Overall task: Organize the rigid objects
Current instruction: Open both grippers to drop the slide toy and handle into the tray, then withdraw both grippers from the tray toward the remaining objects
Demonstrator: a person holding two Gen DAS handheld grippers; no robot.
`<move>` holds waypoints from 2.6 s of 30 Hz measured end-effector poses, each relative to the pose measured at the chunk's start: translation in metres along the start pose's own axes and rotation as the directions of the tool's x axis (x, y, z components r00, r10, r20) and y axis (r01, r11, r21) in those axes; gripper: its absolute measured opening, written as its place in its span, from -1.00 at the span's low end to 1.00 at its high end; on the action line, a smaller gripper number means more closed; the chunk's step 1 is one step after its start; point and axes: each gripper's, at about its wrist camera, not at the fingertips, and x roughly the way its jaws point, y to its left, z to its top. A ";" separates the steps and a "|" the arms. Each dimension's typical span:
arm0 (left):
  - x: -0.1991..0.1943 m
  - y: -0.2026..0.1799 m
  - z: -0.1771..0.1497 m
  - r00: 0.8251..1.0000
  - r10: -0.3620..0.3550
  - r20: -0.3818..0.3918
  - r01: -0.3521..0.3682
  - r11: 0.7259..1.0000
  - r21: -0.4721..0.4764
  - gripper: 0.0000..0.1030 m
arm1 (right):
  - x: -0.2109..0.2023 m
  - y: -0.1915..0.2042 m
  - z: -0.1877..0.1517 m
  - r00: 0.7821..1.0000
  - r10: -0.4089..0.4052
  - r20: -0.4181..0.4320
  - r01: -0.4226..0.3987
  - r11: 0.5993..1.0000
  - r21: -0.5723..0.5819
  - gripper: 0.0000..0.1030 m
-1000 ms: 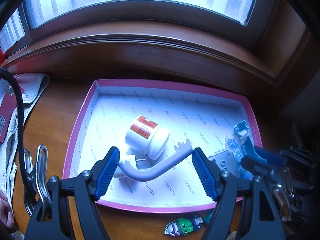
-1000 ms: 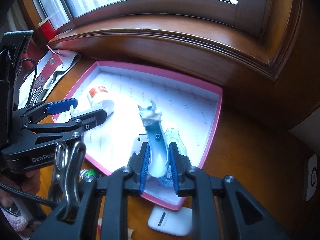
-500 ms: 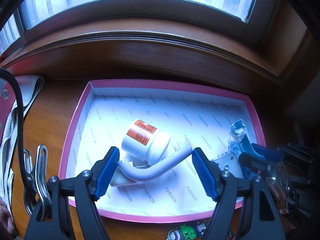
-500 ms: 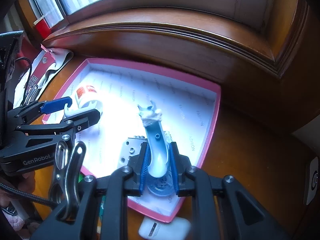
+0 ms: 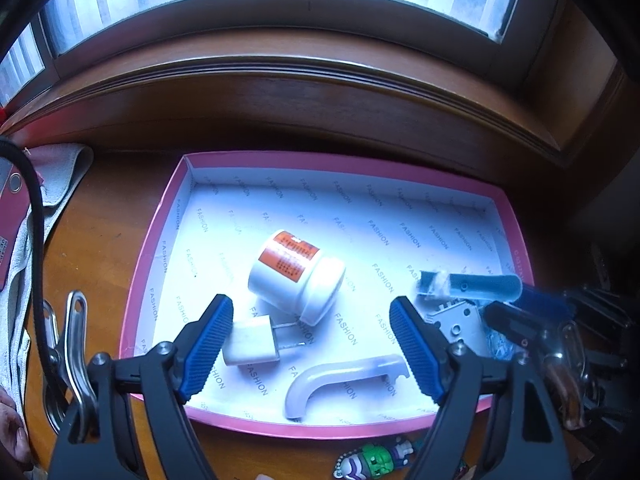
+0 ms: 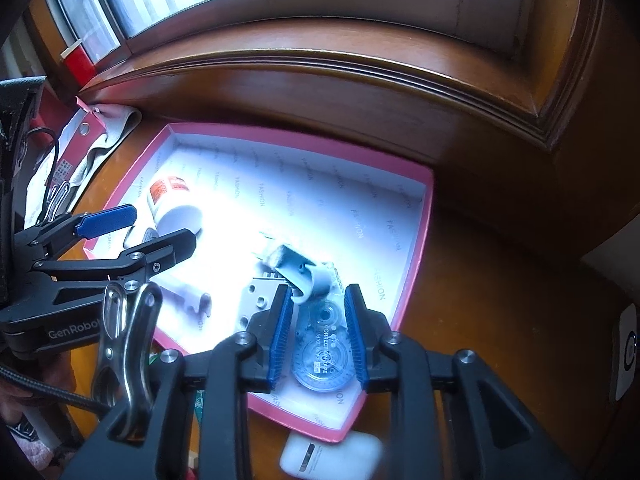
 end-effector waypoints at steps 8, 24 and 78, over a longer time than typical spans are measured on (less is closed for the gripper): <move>-0.007 -0.003 0.002 1.000 0.006 0.008 -0.006 1.000 0.006 0.63 | -0.005 0.003 -0.003 1.000 0.002 0.006 -0.002 1.000 -0.006 -0.46; -0.036 0.002 -0.021 0.999 0.024 0.029 -0.024 1.000 0.005 0.63 | -0.027 0.013 -0.023 1.000 0.006 0.025 -0.006 1.000 -0.017 -0.46; -0.048 -0.017 -0.116 0.998 0.000 -0.065 0.004 0.999 0.049 0.63 | -0.057 0.004 -0.125 0.998 -0.054 -0.031 0.056 0.995 0.084 -0.29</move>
